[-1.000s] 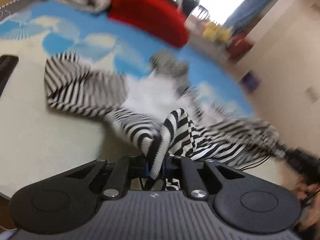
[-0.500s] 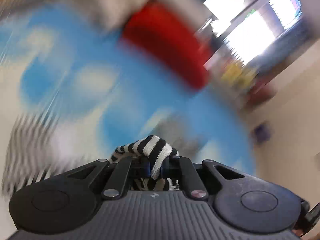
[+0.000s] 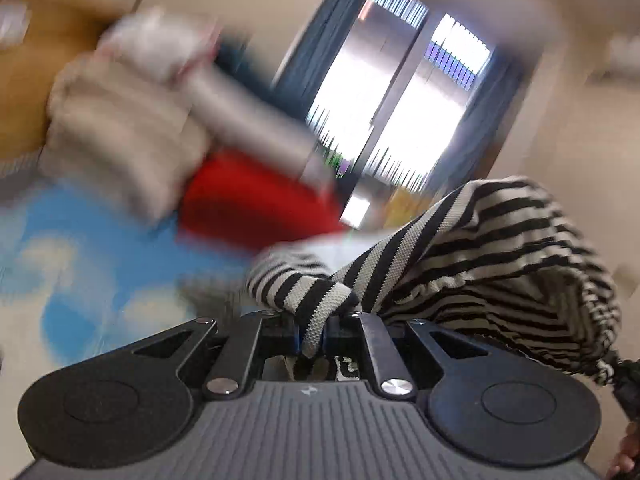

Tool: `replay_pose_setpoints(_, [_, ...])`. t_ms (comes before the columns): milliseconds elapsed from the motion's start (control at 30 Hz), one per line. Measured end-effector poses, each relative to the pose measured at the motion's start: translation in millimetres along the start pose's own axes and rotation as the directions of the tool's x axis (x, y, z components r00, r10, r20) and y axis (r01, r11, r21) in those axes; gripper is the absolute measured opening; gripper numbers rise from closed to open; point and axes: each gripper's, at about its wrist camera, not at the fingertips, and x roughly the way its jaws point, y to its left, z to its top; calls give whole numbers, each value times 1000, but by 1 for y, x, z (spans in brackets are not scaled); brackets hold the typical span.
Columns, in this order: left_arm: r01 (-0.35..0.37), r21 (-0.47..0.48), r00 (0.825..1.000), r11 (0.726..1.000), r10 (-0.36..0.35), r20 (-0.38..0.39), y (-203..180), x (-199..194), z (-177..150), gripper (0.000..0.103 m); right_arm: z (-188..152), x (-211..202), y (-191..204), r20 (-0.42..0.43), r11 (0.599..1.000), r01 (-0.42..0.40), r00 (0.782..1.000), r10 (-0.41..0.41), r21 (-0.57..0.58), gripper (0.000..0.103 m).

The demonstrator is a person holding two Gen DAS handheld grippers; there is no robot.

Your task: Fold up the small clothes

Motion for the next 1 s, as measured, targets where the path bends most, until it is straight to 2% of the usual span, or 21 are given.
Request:
replay_pose_setpoints(33, [-31, 1, 998, 1000, 31, -63, 13, 15, -21, 10, -25, -1, -13, -63, 1000, 24, 998, -24, 1, 6])
replay_pose_setpoints(67, [-71, 1, 987, 997, 70, -145, 28, 30, -53, 10, -48, -2, -26, -121, 998, 54, 991, -53, 8, 6])
replay_pose_setpoints(133, [-129, 25, 948, 991, 131, -289, 59, 51, -109, 10, -103, -3, -58, -268, 991, 137, 954, -132, 1, 6])
replay_pose_setpoints(167, [-143, 30, 927, 989, 144, -347, 75, 56, -132, 10, -126, -3, -70, -327, 984, 177, 930, -167, 1, 6])
replay_pose_setpoints(233, [-173, 56, 868, 983, 179, -462, 96, 63, -185, 10, -176, -13, -99, -451, 965, 261, 861, -233, 0, 6])
replay_pose_setpoints(267, [-178, 81, 847, 981, 195, -495, 104, 65, -199, 10, -200, -20, -111, -516, 955, 297, 816, -261, -14, 6])
replay_pose_setpoints(300, [-183, 118, 832, 976, 217, -510, 108, 63, -216, 10, -216, -27, -118, -553, 949, 315, 787, -272, -18, 6])
replay_pose_setpoints(367, [-167, 154, 824, 974, 223, -520, 112, 54, -234, 10, -248, -47, -128, -627, 937, 344, 716, -307, -66, 6])
replay_pose_setpoints(400, [-158, 173, 827, 972, 227, -514, 114, 51, -236, 10, -256, -54, -129, -642, 935, 344, 699, -316, -86, 6])
replay_pose_setpoints(467, [-146, 184, 827, 972, 222, -517, 116, 44, -241, 10, -260, -65, -122, -665, 938, 322, 675, -321, -126, 6])
replay_pose_setpoints(533, [-136, 181, 824, 974, 212, -525, 115, 38, -239, 10, -259, -76, -116, -668, 943, 292, 672, -319, -157, 6])
replay_pose_setpoints(600, [-131, 187, 819, 974, 213, -533, 115, 35, -234, 11, -258, -72, -117, -685, 947, 279, 659, -310, -161, 6])
replay_pose_setpoints(700, [-135, 180, 814, 974, 213, -541, 117, 26, -235, 14, -263, -70, -128, -721, 945, 286, 620, -311, -161, 7])
replay_pose_setpoints(733, [-141, 198, 812, 970, 228, -537, 117, 23, -236, 24, -266, -76, -131, -737, 941, 300, 598, -315, -159, 10])
replay_pose_setpoints(767, [-144, 206, 814, 968, 234, -531, 116, 17, -234, 31, -265, -70, -133, -760, 932, 323, 560, -330, -166, 12])
replay_pose_setpoints(800, [-171, 209, 820, 963, 257, -512, 117, 13, -231, 55, -267, -72, -136, -781, 914, 363, 513, -358, -180, 18])
replay_pose_setpoints(833, [-211, 208, 822, 955, 289, -492, 117, 5, -227, 75, -265, -75, -137, -775, 901, 394, 507, -378, -182, 39])
replay_pose_setpoints(867, [-232, 202, 831, 951, 302, -467, 118, -2, -222, 80, -258, -77, -136, -751, 887, 420, 518, -410, -195, 54])
replay_pose_setpoints(900, [-240, 184, 851, 953, 298, -433, 120, -7, -216, 84, -252, -80, -132, -723, 879, 428, 537, -435, -210, 56])
replay_pose_setpoints(933, [-241, 155, 866, 958, 285, -411, 123, -10, -209, 84, -244, -85, -125, -685, 875, 425, 568, -456, -230, 56])
replay_pose_setpoints(1000, [-228, 67, 884, 971, 236, -405, 127, -3, -195, 84, -233, -89, -111, -637, 889, 392, 628, -447, -237, 56])
